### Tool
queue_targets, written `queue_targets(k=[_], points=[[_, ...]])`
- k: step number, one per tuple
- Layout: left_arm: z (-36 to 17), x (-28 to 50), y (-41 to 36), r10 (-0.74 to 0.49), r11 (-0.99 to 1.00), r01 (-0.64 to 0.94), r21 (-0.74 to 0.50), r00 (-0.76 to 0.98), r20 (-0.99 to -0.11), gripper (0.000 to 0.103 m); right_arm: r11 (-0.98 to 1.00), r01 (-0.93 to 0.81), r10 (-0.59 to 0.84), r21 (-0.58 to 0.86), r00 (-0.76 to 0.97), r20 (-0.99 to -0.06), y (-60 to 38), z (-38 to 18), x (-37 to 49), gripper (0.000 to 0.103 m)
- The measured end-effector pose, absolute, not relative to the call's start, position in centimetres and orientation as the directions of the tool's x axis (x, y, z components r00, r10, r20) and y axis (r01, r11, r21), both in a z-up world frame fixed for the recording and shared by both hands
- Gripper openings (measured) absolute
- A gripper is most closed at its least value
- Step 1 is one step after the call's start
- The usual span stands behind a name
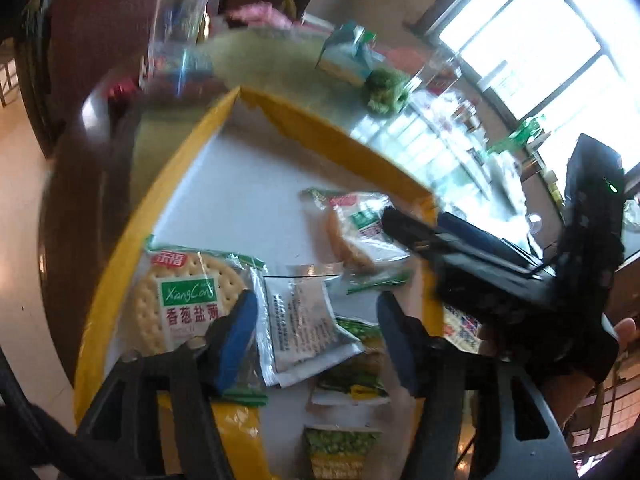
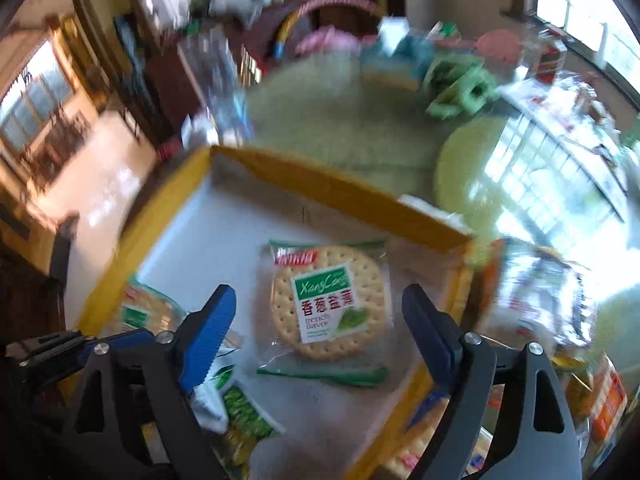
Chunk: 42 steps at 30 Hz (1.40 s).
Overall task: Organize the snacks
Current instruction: 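Carry both items over the tray and open both grippers to release, then move the right gripper toward the green-and-white snack pack on the table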
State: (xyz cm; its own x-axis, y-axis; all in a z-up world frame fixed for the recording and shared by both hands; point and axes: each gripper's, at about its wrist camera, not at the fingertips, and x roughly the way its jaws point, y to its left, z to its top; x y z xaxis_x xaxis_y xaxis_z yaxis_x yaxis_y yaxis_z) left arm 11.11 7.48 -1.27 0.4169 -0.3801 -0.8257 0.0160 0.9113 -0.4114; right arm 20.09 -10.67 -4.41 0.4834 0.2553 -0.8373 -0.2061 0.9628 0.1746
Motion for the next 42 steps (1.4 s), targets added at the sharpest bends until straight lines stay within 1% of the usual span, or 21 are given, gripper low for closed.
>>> queue_targets(k=[3, 5, 6, 9, 11, 13, 15, 18, 21, 25, 28, 31, 36, 42], points=[[0.8, 7.9, 6.5, -0.343, 0.925, 0.036, -0.377, 0.506, -0.792, 0.066, 0.943, -0.176, 0.331, 0.281, 0.559, -0.761, -13.7, -1.3, 16.8, 0.085], [1.8, 5.2, 4.8, -0.323, 0.936, 0.074, -0.343, 0.562, -0.761, 0.073, 0.927, -0.166, 0.365, 0.335, 0.601, -0.711, -15.8, 0.0, 13.8, 0.085], [1.9, 4.3, 4.0, -0.320, 0.939, 0.089, -0.332, 0.575, -0.753, 0.074, 0.919, -0.166, 0.380, 0.358, 0.616, -0.690, -16.9, 0.4, 12.2, 0.085], [1.9, 1.6, 0.9, -0.340, 0.936, 0.138, -0.322, 0.581, -0.739, 0.074, 0.880, -0.162, 0.439, 0.447, 0.635, -0.635, -21.0, 0.5, 6.9, 0.085], [1.8, 0.4, -0.7, -0.377, 0.923, 0.162, -0.350, 0.561, -0.737, 0.074, 0.874, -0.120, 0.427, 0.470, 0.650, -0.628, -23.8, 0.1, 4.1, 0.081], [1.8, -0.4, -2.3, -0.431, 0.899, 0.187, -0.395, 0.535, -0.727, 0.074, 0.882, -0.077, 0.397, 0.466, 0.655, -0.643, -26.3, -0.7, 1.7, 0.074], [1.7, -0.8, -3.5, -0.451, 0.890, 0.198, -0.411, 0.518, -0.727, 0.075, 0.883, -0.019, 0.367, 0.470, 0.652, -0.663, -28.5, -1.8, 0.0, 0.070], [1.4, -0.9, -5.5, -0.444, 0.896, 0.216, -0.388, 0.490, -0.750, 0.075, 0.879, 0.047, 0.337, 0.474, 0.642, -0.688, -30.8, -3.4, -2.0, 0.067], [1.3, -1.3, -6.7, -0.453, 0.892, 0.229, -0.391, 0.467, -0.760, 0.075, 0.863, 0.096, 0.329, 0.496, 0.639, -0.696, -32.7, -4.4, -3.4, 0.065], [1.4, -1.9, -8.0, -0.444, 0.896, 0.242, -0.373, 0.463, -0.767, 0.075, 0.847, 0.115, 0.340, 0.519, 0.634, -0.695, -33.7, -4.9, -3.4, 0.064], [1.5, -2.2, -8.2, -0.444, 0.896, 0.241, -0.373, 0.457, -0.771, 0.075, 0.839, 0.136, 0.349, 0.527, 0.609, -0.712, -34.0, -5.5, -2.9, 0.064], [1.6, -2.3, -8.2, -0.437, 0.899, 0.243, -0.364, 0.467, -0.769, 0.075, 0.821, 0.206, 0.349, 0.533, 0.557, -0.753, -34.4, -6.9, -1.3, 0.064], [1.6, -2.0, -7.7, -0.439, 0.898, 0.227, -0.376, 0.460, -0.772, 0.075, 0.776, 0.298, 0.354, 0.556, 0.523, -0.775, -35.0, -8.9, 1.3, 0.064], [1.4, -1.7, -7.2, -0.443, 0.897, 0.221, -0.384, 0.461, -0.769, 0.075, 0.748, 0.370, 0.319, 0.551, 0.528, -0.787, -35.4, -8.9, 2.9, 0.064]])
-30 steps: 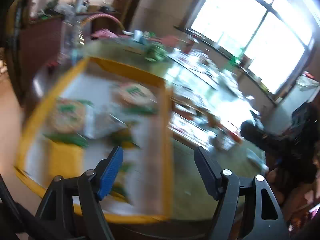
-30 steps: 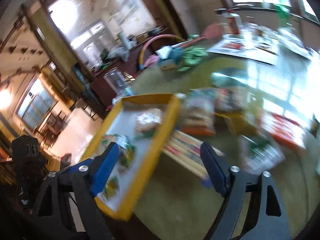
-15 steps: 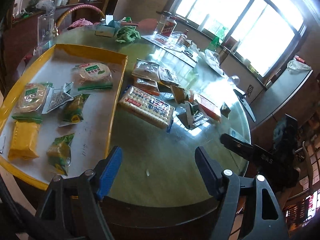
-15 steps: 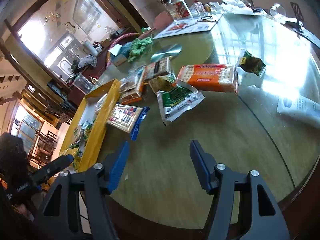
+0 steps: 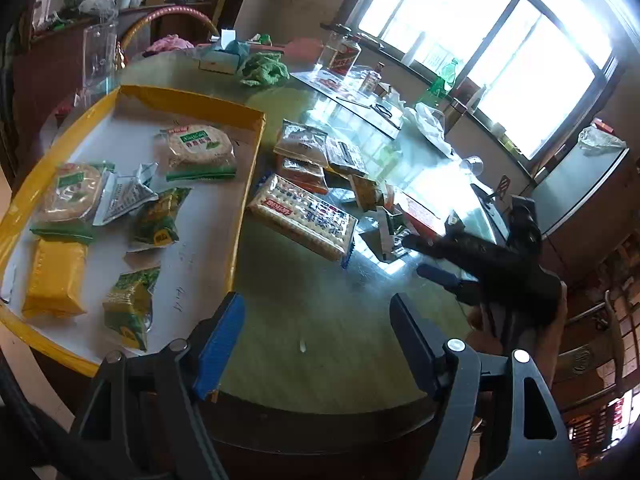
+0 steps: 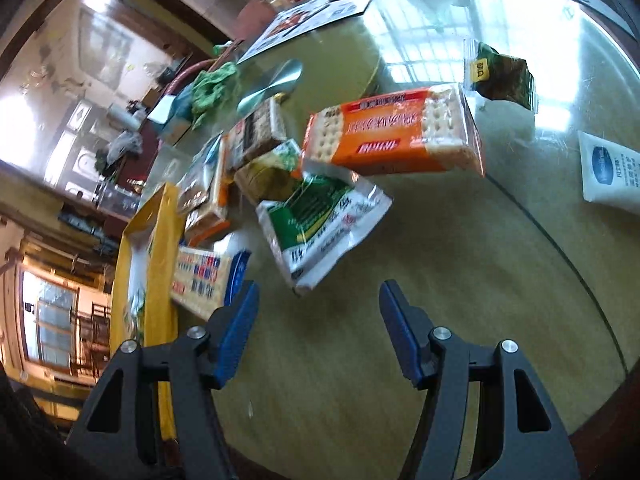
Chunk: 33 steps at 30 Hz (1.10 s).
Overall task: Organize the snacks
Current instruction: 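Move the right gripper toward the green-and-white snack pack on the table, then grasp the white blue-print cracker pack with left gripper while right grasps green-and-white pack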
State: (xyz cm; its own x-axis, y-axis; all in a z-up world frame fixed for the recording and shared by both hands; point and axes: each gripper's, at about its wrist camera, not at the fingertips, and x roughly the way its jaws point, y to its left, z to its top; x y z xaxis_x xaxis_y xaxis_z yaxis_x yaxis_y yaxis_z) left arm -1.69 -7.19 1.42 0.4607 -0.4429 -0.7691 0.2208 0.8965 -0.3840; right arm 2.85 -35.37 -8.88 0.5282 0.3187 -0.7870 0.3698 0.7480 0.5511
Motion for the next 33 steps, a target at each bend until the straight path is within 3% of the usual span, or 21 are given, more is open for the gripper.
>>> queue_targets(k=[5, 10, 14, 21, 27, 33], points=[[1.2, -1.6, -7.2, -0.447, 0.894, 0.224, -0.387, 0.459, -0.767, 0.075, 0.718, 0.446, 0.269, 0.535, 0.530, -0.804, -36.2, -9.0, 5.4, 0.064], [1.2, -1.4, -6.8, -0.445, 0.895, 0.221, -0.386, 0.465, -0.765, 0.075, 0.770, 0.474, 0.170, 0.428, 0.494, -0.853, -35.5, -8.6, 8.7, 0.064], [0.9, -1.4, -6.6, -0.452, 0.892, 0.214, -0.399, 0.451, -0.769, 0.075, 0.863, 0.427, 0.050, 0.270, 0.459, -0.887, -33.3, -8.4, 9.7, 0.064], [0.0, -0.6, -7.9, -0.450, 0.893, 0.214, -0.396, 0.421, -0.787, 0.075, 0.936, 0.327, -0.043, 0.128, 0.468, -0.883, -31.9, -8.4, 5.7, 0.061], [-0.8, 0.6, -10.3, -0.465, 0.885, 0.185, -0.427, 0.363, -0.807, 0.075, 0.955, 0.268, -0.017, 0.127, 0.476, -0.879, -33.8, -8.2, 1.7, 0.061], [-3.1, 4.3, -12.3, -0.404, 0.904, 0.000, -0.427, 0.319, -0.857, 0.075, 0.952, 0.251, 0.026, 0.175, 0.504, -0.863, -36.8, -8.2, -1.9, 0.062]])
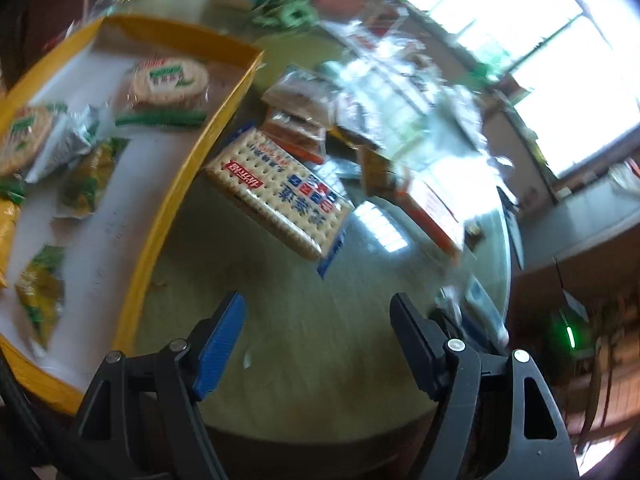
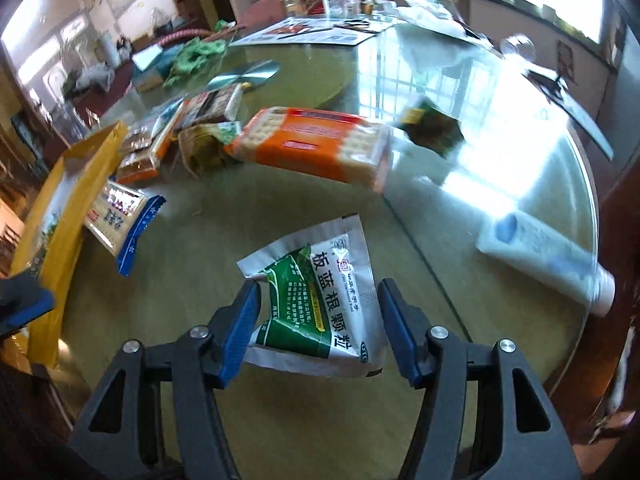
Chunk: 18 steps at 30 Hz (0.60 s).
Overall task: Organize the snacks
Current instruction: 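Grasp the white blue-print cracker pack with left gripper while right grasps green-and-white pack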
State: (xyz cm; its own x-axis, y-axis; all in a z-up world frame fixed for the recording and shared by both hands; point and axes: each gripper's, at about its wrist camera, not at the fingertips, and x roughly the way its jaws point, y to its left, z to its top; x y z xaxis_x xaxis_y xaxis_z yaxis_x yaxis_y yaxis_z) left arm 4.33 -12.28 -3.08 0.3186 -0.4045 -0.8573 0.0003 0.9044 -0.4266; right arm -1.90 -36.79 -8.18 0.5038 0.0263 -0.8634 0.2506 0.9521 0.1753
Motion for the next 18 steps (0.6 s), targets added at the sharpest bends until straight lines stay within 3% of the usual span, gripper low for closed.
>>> queue_targets(k=[10, 16, 18], points=[[-5.8, 11.8, -14.1, -0.125, 0.924, -0.298, -0.239, 0.355, -0.926, 0.076, 0.961, 0.212, 0.030, 0.176, 0.553, -0.833, -35.9, -8.3, -3.2, 0.065], [-6.3, 12.9, -15.8, -0.010, 0.943, -0.310, -0.120, 0.336, -0.942, 0.091, 0.956, 0.204, 0.061, 0.213, 0.568, -0.821, -36.5, -8.4, -3.6, 0.065], [-6.3, 13.0, -15.8, 0.002, 0.936, -0.333, -0.116, 0.334, -0.943, 0.091, 0.956, 0.201, 0.063, 0.212, 0.568, -0.821, -36.5, -8.4, -3.6, 0.065]])
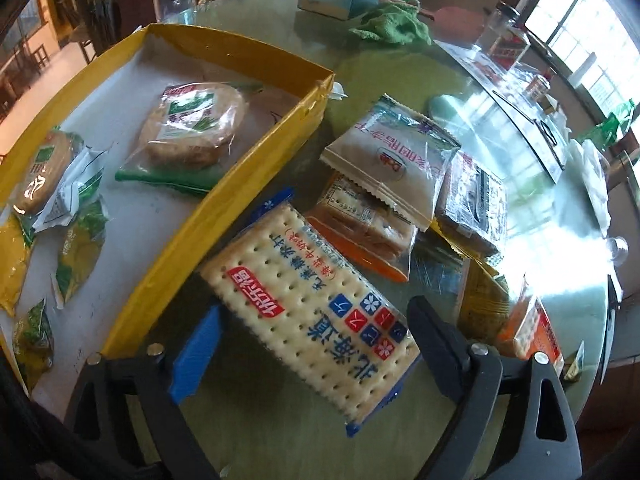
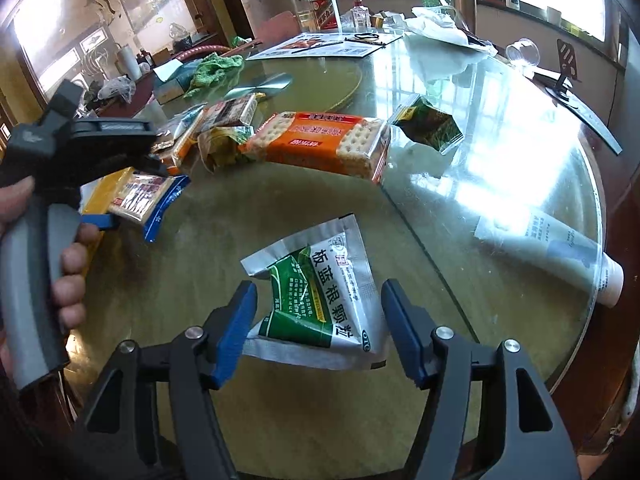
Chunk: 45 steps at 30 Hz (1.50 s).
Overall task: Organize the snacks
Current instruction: 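Grasp the white blue-print cracker pack with left gripper while right grasps green-and-white pack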
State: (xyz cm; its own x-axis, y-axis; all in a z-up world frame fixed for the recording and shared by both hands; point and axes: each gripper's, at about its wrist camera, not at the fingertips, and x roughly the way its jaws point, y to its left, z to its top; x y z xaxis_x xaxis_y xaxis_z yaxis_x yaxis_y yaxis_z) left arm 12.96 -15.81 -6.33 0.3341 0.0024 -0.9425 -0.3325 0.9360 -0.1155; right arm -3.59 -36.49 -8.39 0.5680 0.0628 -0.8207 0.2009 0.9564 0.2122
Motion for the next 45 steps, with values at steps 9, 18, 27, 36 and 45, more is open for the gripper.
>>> queue_targets(k=[9, 18, 27, 36, 45], points=[[-6.3, 12.9, -16.7, 0.071, 0.970, -0.242, -0.012, 0.329, -0.942, 0.090, 0.952, 0.205, 0.074, 0.228, 0.568, -0.820, -36.5, -8.3, -3.8, 0.066], [-5.5, 2.4, -18.9, -0.115, 0.928, 0.371, 0.026, 0.351, -0.929, 0.086, 0.950, 0.137, 0.153, 0.280, 0.577, -0.802, -37.3, -8.4, -4.1, 0.067], [-4.6, -1.4, -17.2, -0.141, 0.910, 0.413, -0.011, 0.287, -0.948, 0.088, 0.898, 0.155, 0.255, 0.411, 0.578, -0.775, -38.4, -8.5, -3.9, 0.077], [-4.9, 0.0, -15.8, -0.219, 0.927, 0.355, -0.119, 0.254, -0.942, 0.088, 0.943, 0.077, 0.224, 0.324, 0.574, -0.788, -37.4, -6.9, -2.7, 0.077], [-5.2, 0.0, -16.9, -0.125, 0.934, 0.357, -0.015, 0.288, -0.949, 0.079, 0.970, 0.121, 0.121, 0.211, 0.513, -0.850, -37.0, -7.8, -2.2, 0.052]])
